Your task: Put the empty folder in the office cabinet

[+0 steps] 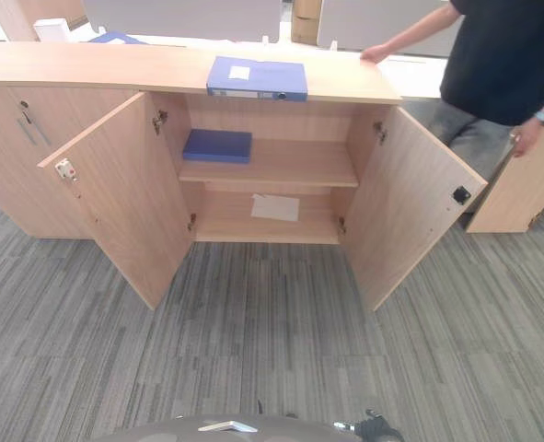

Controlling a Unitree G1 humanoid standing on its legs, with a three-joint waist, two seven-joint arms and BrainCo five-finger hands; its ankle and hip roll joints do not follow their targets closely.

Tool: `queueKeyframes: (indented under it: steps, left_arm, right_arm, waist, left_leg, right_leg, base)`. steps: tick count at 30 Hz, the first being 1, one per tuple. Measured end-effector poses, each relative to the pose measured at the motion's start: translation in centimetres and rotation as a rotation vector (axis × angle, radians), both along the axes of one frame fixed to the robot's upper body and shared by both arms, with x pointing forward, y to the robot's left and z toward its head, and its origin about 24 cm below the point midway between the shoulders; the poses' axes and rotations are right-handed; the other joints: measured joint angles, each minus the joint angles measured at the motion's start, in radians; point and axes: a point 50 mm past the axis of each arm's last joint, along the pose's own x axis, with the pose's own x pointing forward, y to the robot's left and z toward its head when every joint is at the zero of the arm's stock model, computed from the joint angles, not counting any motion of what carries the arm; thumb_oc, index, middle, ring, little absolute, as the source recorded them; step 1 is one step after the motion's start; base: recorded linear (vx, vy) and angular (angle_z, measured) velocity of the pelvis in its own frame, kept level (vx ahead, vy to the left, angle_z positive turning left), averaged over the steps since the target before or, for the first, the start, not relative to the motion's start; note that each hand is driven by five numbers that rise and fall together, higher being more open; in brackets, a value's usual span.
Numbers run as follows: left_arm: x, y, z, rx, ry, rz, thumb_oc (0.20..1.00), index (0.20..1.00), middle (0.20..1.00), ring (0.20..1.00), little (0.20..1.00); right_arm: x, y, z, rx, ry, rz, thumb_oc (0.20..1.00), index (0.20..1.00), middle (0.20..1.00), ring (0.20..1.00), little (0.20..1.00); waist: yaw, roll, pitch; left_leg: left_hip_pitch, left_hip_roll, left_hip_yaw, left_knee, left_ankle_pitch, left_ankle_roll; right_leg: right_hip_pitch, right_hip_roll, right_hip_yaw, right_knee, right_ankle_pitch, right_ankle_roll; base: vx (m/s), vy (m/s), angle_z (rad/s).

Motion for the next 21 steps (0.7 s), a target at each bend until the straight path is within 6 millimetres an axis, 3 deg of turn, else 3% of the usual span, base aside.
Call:
queueKeyframes:
  steps: [21]
  left_arm:
    - [-0.19, -0.05, 0.02, -0.036, 0.014, -0.004, 1.0, 1.0, 1.0, 1.0, 1.0]
  right_arm:
    - [-0.04, 0.0, -0.01, 0.0, 0.002, 0.0, 1.0, 1.0, 1.0, 1.0, 1.0]
  waist:
    - [0.0, 0.0, 0.0]
  left_leg:
    - [0.0, 0.0, 0.0, 0.0, 0.0, 0.0]
  right_leg:
    - [0.0, 0.0, 0.0, 0.0, 0.0, 0.0]
  base:
    - [0.0, 0.0, 0.0]
